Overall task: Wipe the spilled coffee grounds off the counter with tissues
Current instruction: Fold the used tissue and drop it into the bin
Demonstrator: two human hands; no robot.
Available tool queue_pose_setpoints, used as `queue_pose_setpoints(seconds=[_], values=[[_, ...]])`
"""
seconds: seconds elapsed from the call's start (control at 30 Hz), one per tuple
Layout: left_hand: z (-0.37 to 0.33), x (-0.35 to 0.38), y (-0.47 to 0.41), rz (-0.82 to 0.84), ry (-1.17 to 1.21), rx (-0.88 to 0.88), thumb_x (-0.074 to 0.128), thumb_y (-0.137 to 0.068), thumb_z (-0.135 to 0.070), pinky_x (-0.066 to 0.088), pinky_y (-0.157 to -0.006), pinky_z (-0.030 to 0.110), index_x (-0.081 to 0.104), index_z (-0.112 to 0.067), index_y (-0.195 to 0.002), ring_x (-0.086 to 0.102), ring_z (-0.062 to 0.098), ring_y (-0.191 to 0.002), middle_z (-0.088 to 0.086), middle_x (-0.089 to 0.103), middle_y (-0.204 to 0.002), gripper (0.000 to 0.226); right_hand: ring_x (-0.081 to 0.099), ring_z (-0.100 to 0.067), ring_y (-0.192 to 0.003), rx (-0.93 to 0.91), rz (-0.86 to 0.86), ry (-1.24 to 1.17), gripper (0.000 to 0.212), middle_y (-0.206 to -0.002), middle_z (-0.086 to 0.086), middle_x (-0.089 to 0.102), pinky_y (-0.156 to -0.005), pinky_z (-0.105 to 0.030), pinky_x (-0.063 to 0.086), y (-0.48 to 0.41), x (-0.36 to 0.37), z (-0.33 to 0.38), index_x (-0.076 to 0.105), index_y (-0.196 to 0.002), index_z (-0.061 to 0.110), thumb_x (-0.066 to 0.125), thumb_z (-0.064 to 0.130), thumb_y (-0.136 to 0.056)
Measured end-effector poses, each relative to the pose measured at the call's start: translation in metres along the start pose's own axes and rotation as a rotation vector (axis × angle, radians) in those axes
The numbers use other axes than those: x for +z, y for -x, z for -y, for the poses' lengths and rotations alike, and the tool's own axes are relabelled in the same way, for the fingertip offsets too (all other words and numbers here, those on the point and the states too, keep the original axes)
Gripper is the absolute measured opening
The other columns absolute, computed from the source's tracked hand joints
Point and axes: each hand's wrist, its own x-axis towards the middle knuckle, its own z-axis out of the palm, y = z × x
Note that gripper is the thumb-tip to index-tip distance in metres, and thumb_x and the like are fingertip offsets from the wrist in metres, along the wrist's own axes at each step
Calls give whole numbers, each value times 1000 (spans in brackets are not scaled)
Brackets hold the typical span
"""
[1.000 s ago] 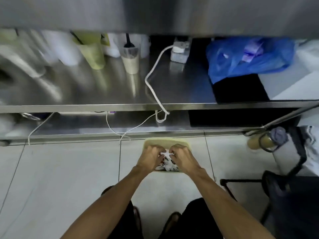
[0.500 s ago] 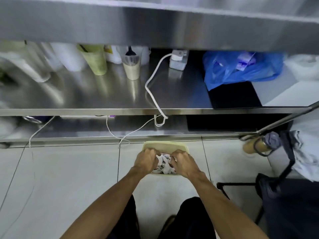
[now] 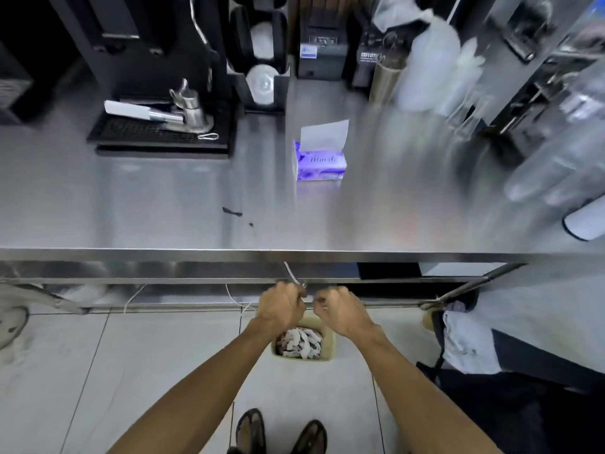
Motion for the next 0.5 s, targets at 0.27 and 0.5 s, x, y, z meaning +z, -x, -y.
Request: queue_pose_setpoints(seconds=[0.27,0.5], values=[[-45,-98,2,-98,38,73,49,-85,-25,54,-74,36,71,-24,-96,66,30,-89,6,71,-94,24,63,-32,-78,-156,-105,62,23,-82,-12,69,-61,-31,44,-5,-106,36,69,-84,12,55,30,-85],[-64,-149,-18,-205,82,76,56,-88,-23,52,-79,35,72,-24,-107,66,25,-93,0,72,-105,25,64,-27,-84,-174,-215,60,23,-91,-3,72,-75,-37,53,-30,-159,41,73,-93,21,55,35,-87]])
